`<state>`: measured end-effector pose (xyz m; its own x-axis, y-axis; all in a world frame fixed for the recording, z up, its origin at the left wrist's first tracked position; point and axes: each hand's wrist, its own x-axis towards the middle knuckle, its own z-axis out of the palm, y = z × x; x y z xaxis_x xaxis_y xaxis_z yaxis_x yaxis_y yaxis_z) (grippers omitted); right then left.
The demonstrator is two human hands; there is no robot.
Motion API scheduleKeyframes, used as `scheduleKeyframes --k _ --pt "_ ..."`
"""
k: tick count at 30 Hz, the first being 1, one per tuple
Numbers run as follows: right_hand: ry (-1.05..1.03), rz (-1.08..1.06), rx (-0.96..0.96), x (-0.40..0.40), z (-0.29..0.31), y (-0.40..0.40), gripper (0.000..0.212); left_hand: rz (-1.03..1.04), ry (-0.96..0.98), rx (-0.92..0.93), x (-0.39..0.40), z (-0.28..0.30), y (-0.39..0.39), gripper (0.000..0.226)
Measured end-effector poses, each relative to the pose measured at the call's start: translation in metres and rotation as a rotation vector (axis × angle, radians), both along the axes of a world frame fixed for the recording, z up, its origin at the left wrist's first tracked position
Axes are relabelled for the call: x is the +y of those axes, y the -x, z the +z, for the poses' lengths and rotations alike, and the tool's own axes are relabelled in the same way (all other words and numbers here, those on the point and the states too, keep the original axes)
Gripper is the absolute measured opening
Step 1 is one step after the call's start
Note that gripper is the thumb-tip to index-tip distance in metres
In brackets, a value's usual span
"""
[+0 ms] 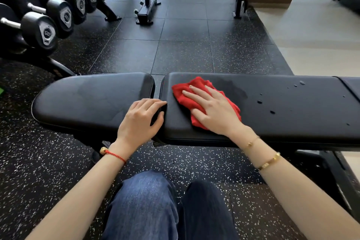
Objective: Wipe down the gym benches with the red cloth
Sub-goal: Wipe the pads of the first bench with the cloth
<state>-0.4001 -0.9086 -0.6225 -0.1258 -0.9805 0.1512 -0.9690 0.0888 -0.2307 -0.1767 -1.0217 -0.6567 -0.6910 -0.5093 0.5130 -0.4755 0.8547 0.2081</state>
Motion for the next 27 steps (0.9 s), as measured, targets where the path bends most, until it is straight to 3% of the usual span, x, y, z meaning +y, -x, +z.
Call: scheduleKeyframes --k 7,12,18,23,27 --pt "-0.086 -0.396 -0.016 -0.022 0.006 0.069 0.052 0.001 -0.022 -0.013 0.000 0.001 0.002 0.031" --pt "-0.099 -0.235 -0.032 -0.036 0.006 0.018 0.054 0.007 -0.033 -0.018 0.001 0.002 0.001 0.031" --pt "-0.041 0.008 -0.011 0.038 0.002 0.002 0.058 0.005 -0.043 -0.021 0.002 0.002 0.002 0.032" --pt "-0.051 -0.241 -0.014 0.022 0.006 0.053 0.053 0.012 -0.043 -0.028 0.001 0.001 0.004 0.032" --pt "-0.123 -0.353 -0.041 -0.019 0.007 0.043 0.053 0.008 -0.029 -0.034 -0.001 0.000 0.003 0.031"
